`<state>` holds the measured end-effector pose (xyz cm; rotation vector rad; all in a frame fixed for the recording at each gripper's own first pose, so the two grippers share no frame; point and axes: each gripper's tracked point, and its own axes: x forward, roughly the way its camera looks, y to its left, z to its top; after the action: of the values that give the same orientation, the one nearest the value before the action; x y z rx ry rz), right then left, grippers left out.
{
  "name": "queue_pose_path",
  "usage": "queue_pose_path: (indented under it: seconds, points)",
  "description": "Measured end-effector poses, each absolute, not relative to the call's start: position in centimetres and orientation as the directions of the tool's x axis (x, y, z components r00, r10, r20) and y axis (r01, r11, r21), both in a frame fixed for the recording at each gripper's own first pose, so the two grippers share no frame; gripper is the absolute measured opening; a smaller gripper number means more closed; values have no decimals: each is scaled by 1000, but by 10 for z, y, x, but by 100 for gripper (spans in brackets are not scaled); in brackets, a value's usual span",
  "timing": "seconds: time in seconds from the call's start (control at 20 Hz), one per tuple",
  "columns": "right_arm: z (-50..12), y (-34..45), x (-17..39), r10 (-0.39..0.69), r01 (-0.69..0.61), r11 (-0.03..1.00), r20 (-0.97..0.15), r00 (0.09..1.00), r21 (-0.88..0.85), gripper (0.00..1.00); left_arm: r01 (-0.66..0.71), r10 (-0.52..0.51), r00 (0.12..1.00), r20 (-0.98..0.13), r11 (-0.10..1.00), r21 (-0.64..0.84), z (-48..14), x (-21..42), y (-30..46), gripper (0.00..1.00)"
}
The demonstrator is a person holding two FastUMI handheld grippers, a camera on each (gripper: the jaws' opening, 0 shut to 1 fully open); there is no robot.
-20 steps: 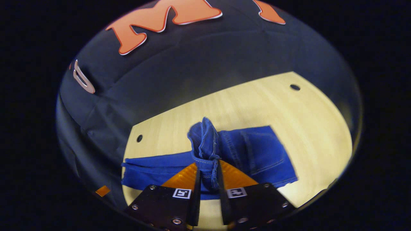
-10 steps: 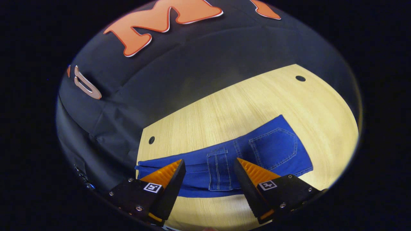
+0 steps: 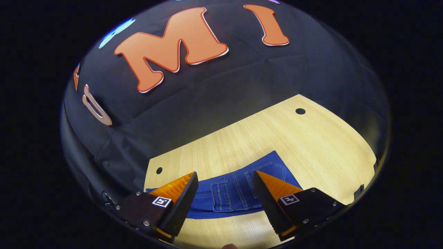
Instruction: Grasp the waist and the cuffs of the jeans and fold them to make the two legs overlap; first hold the waist and fold one-third of the jeans toward the cuffs, then hold the cuffs and fold the remaining one-third in the same direction to finish folding.
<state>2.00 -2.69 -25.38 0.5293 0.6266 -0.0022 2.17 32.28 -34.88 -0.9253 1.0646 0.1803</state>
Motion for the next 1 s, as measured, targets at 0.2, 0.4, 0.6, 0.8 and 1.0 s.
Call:
queue_pose_path:
  seconds: [0.2,0.4,0.6,0.8,1.0]
  points:
    - [-250,-36,6,126,188,863,-561,818,469,98,-608,-277,480,-832,578,-544,-366,24,332,98]
    - [-247,-42,-1,118,192,867,-564,817,460,98,-634,-240,500,-832,553,-540,-373,45,335,95]
    - [-244,-51,-4,125,180,872,-564,816,455,98,-642,-187,497,-847,578,-504,-379,64,333,93]
    - [-243,-61,-10,130,176,871,-561,817,458,98,-714,-131,391,-911,581,-391,-387,73,336,93]
    - [-245,-66,-13,153,198,830,-553,819,522,98,-758,-83,168,-982,626,-183,-395,74,340,81]
